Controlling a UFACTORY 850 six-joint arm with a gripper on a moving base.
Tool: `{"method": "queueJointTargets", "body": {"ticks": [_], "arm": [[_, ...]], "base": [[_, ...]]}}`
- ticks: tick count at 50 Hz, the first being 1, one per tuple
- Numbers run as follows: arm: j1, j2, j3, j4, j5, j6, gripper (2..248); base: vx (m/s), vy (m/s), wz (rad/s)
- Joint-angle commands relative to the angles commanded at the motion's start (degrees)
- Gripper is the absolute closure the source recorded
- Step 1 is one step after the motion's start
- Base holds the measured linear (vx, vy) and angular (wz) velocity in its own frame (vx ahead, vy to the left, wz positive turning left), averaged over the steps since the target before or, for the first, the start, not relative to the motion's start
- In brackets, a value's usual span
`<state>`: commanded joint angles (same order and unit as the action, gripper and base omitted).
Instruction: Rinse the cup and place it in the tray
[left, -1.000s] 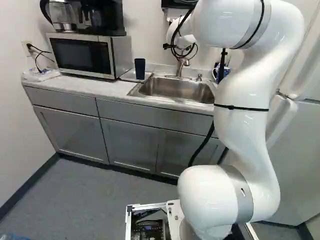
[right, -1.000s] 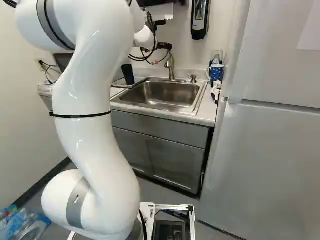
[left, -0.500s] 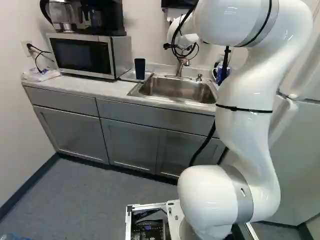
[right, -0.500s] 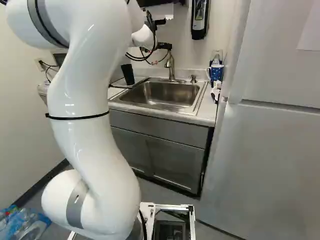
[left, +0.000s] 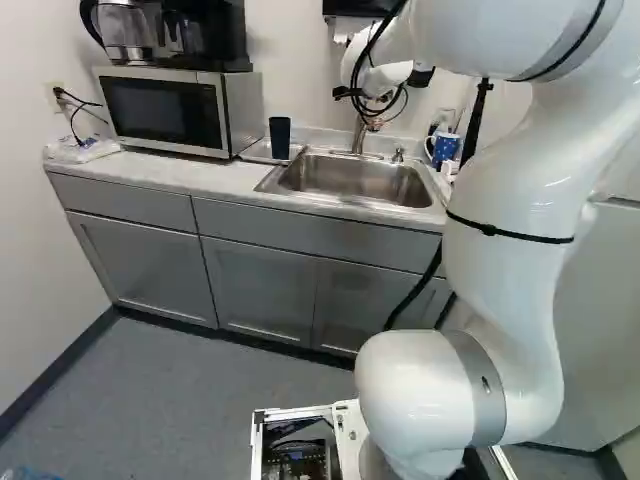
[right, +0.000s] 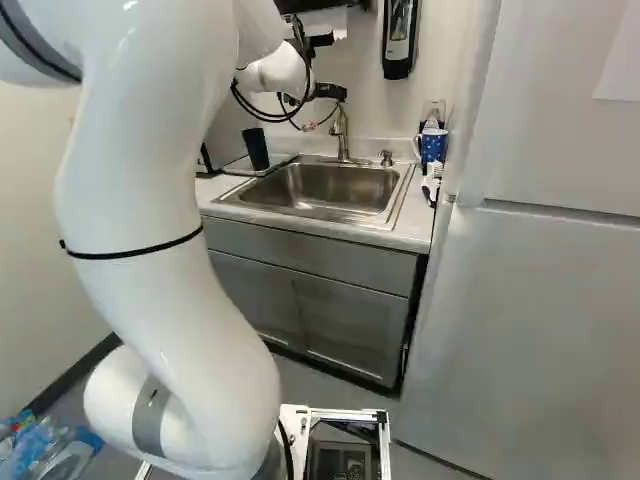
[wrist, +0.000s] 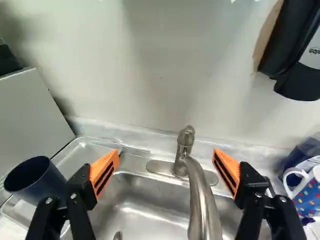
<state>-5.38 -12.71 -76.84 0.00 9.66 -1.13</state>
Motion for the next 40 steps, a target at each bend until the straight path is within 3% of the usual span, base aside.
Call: {"method": "queueJointTargets", "body": {"ticks": [18,40], "arm": [[-1.0,5.23,5.7,0.0,-3.31,0.0,3],[-2.38,11.58,12.31,0.0,-13.33,0.0,3]], "base": [[0.0,0.0,0.0],[0.0,0.0,0.0]]}}
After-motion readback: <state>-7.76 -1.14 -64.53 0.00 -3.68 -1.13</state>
